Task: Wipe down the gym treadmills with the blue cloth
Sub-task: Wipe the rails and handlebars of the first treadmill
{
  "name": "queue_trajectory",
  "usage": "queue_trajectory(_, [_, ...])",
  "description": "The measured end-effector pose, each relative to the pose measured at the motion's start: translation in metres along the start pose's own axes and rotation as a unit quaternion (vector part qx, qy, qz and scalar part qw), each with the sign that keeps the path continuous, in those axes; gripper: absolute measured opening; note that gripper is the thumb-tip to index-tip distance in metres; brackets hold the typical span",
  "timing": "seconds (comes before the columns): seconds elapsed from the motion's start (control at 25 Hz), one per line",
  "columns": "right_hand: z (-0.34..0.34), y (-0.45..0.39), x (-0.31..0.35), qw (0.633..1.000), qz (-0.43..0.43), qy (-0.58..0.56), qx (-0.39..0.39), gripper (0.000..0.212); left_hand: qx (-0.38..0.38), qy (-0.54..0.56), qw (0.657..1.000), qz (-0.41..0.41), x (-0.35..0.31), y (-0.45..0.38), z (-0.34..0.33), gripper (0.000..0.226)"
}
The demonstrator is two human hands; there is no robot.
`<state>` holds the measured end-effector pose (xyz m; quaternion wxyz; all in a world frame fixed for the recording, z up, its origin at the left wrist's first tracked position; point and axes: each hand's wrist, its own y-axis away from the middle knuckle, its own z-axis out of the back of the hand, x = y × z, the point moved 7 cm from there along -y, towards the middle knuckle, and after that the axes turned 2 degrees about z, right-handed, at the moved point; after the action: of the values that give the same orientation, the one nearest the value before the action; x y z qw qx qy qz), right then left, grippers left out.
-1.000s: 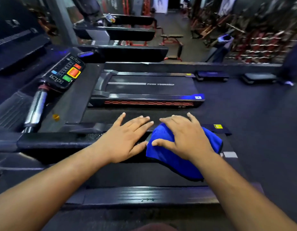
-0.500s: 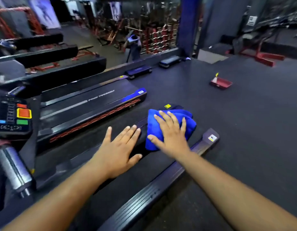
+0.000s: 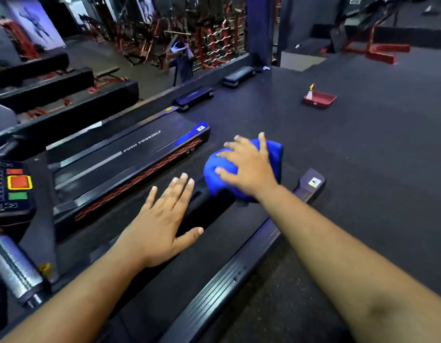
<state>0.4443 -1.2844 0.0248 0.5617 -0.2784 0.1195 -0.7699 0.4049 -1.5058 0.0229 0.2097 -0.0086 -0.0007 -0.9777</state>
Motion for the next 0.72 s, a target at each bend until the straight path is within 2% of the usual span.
queue_trajectory(0.08, [0.000,0.000,-0.010,0.992,-0.117,-0.027,-0.036,0.059,0.006,0.014,1.000,-0.006,-0.002,0.000,0.000,0.094])
queue_trajectory(0.12, [-0.005,0.016,0.010,0.984,-0.162,-0.056,-0.053,0.056,0.007,0.027,1.000,-0.010,-0.003,0.001,0.001,0.096])
queue_trajectory(0.16, [-0.014,0.035,0.041,0.979,-0.163,-0.104,-0.069,0.055,0.006,0.043,0.999,-0.013,-0.002,0.001,0.002,0.097])
queue_trajectory(0.24, [-0.035,0.075,0.091,0.979,-0.093,-0.162,-0.078,0.059,0.014,0.080,0.996,-0.021,0.000,0.002,0.004,0.098])
queue_trajectory(0.32, [-0.042,0.079,0.076,0.979,-0.074,-0.154,-0.111,0.063,0.035,0.086,0.995,-0.037,0.000,0.001,0.001,0.097])
queue_trajectory(0.36, [-0.039,0.067,0.052,0.970,-0.115,-0.163,-0.136,0.061,0.044,0.072,0.995,-0.047,0.000,0.000,0.000,0.098])
queue_trajectory(0.4, [-0.033,0.052,0.027,0.949,-0.192,-0.195,-0.158,0.058,0.053,0.055,0.995,-0.059,0.000,-0.001,-0.003,0.099])
queue_trajectory(0.48, [-0.031,0.043,-0.003,0.862,-0.366,-0.291,-0.196,0.054,0.064,0.035,0.993,-0.087,0.002,-0.004,-0.006,0.102])
queue_trajectory(0.52, [-0.039,0.048,0.004,0.820,-0.418,-0.335,-0.204,0.056,0.066,0.033,0.992,-0.101,0.002,-0.005,-0.007,0.101])
queue_trajectory(0.56, [-0.046,0.059,0.021,0.799,-0.430,-0.360,-0.217,0.060,0.065,0.038,0.991,-0.112,0.003,-0.005,-0.007,0.100])
queue_trajectory(0.64, [-0.054,0.082,0.069,0.811,-0.375,-0.382,-0.236,0.076,0.055,0.075,0.988,-0.124,0.005,-0.005,-0.006,0.102])
queue_trajectory(0.72, [-0.065,0.098,0.105,0.817,-0.341,-0.410,-0.219,0.098,0.054,0.132,0.982,-0.123,0.007,-0.006,-0.004,0.104])
